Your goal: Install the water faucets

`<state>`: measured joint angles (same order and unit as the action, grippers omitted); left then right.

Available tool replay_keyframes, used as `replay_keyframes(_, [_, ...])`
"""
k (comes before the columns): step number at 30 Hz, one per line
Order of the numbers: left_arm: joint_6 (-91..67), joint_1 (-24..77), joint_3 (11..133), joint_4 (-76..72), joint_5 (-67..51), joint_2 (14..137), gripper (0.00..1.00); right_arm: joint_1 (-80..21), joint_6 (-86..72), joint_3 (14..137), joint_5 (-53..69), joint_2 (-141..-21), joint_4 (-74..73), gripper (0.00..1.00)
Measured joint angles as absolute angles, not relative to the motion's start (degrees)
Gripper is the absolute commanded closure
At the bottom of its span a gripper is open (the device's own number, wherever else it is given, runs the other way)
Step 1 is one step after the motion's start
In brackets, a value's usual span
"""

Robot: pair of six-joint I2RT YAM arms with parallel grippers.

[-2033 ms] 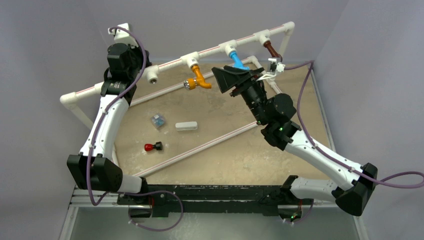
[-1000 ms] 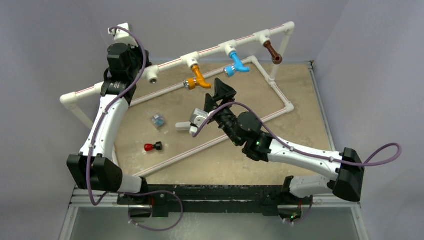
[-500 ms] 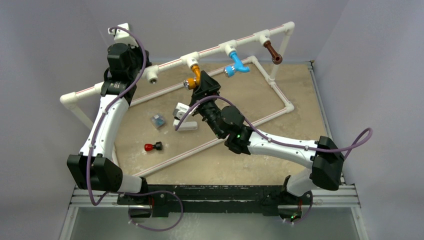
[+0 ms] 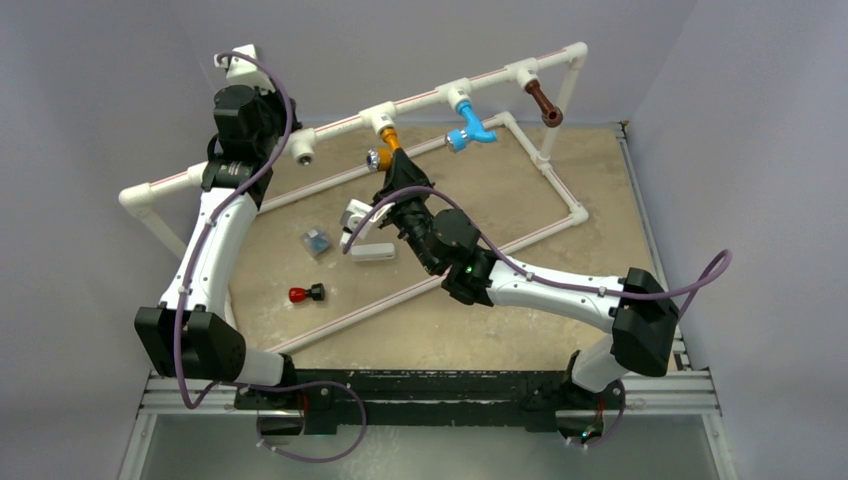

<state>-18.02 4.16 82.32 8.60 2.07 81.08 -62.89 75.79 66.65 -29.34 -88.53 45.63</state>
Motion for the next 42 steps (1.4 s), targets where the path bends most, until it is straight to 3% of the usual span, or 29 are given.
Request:
replay_keyframes(14, [-18.0,4.1,82.3,8.5,1.9,81.1,1.0,-62.3,49.8,68.0,-32.4,-88.4,47.7,1.0])
replay_keyframes(31, [-18.1,4.1,82.4,7.9,1.7,81.5,1.0,-54.3,-1.7,67.7,-23.7,-81.9,37.6,1.0])
replay_keyframes(42, [-18.5,4.1,82.5,8.7,1.5,81.3,1.0,-51.0,-38.8,62.3,-21.8,-79.8,40.9,1.0])
